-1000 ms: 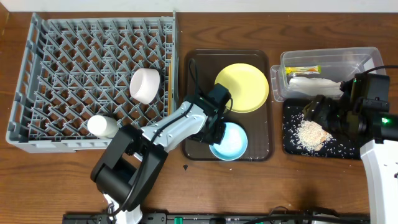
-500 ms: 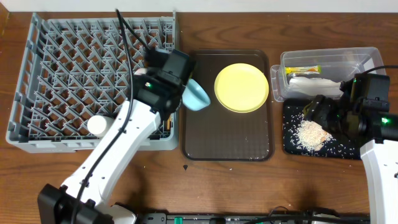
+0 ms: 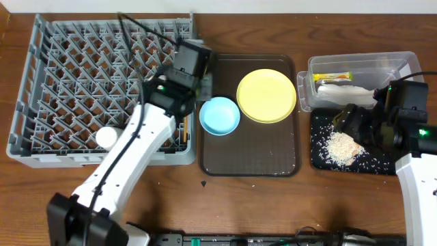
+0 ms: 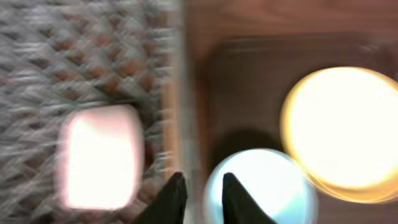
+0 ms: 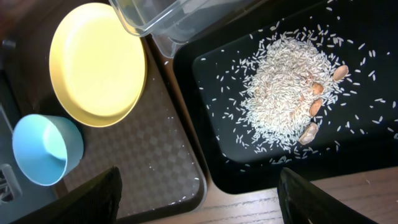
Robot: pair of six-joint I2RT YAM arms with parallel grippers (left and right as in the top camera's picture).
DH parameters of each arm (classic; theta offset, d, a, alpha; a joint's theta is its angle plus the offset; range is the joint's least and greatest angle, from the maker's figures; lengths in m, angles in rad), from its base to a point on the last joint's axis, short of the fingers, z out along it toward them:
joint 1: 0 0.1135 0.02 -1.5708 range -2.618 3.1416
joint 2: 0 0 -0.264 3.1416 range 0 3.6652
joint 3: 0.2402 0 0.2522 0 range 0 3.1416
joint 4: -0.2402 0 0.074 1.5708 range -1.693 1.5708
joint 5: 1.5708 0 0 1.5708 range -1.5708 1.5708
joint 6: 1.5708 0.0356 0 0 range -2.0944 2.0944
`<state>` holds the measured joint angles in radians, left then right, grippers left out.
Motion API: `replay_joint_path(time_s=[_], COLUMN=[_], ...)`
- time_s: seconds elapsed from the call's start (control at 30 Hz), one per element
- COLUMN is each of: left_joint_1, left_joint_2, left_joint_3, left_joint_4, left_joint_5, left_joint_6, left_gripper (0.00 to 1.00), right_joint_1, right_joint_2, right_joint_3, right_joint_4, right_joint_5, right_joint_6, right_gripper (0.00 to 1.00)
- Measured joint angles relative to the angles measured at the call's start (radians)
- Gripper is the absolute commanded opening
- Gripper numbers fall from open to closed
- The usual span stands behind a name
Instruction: Sort waste into correct bins and load items into the dishwasher
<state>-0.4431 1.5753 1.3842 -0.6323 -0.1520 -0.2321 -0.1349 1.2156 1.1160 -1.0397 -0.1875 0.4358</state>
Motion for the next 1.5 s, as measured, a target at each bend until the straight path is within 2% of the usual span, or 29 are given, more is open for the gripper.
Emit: replay_joint_path(time_s=[0.13,0.17,0.27,0.43,0.47,0.77,0.83,0.87,0.97,1.03,1.13,1.23,1.43,1.5], left_joint_1=[-0.036,-0.041,-0.062,-0.092,-0.101,-0.275,-0.329,-0.346,-0.372,-0.361,-0.314,-0.259,-0.193,-0.193], left_joint_2=[0.138,0.179,0.301,0.384,0.386,0.386,0.386,0.386,0.373,0.335,0.257,0.237,0.37,0.423], left_joint_3=[-0.005,-0.006,-0.02,-0.023,-0.023,-0.023,-0.023,-0.021,-0.003,0.003,0.016,0.024,0.022,0.016], left_joint_4=[0.12,0.121,0.116,0.112,0.109,0.105,0.099,0.091,0.019,-0.02,-0.065,-0.064,-0.064,-0.066], left_joint_5=[0.113,0.132,0.181,0.254,0.29,0.512,0.539,0.544,0.511,0.445,0.32,0.271,0.321,0.37], left_joint_6=[0.031,0.042,0.063,0.079,0.082,0.069,0.064,0.063,0.037,0.027,0.018,0.018,0.02,0.024], left_gripper=[0.22,0.29,0.35,0.09,0.08,0.08,0.17,0.26,0.41,0.45,0.46,0.45,0.4,0.35], right_joint_1=[0.0,0.0,0.0,0.0,0.0,0.0,0.0,0.0,0.0,0.0,0.0,0.0,0.0,0.0], right_joint_2=[0.0,0.0,0.0,0.0,0.0,0.0,0.0,0.0,0.0,0.0,0.0,0.0,0.0,0.0], right_joint_3=[0.0,0.0,0.0,0.0,0.0,0.0,0.0,0.0,0.0,0.0,0.0,0.0,0.0,0.0], right_joint_4=[0.0,0.0,-0.003,-0.005,-0.005,-0.007,-0.007,-0.007,-0.008,-0.008,-0.011,-0.01,-0.008,-0.008], right_joint_5=[0.0,0.0,0.0,0.0,0.0,0.0,0.0,0.0,0.0,0.0,0.0,0.0,0.0,0.0], right_joint_6=[0.0,0.0,0.0,0.0,0.0,0.0,0.0,0.0,0.0,0.0,0.0,0.0,0.0,0.0], right_gripper=[0.79,0.78,0.78,0.78,0.78,0.78,0.78,0.78,0.78,0.78,0.78,0.78,0.78,0.78])
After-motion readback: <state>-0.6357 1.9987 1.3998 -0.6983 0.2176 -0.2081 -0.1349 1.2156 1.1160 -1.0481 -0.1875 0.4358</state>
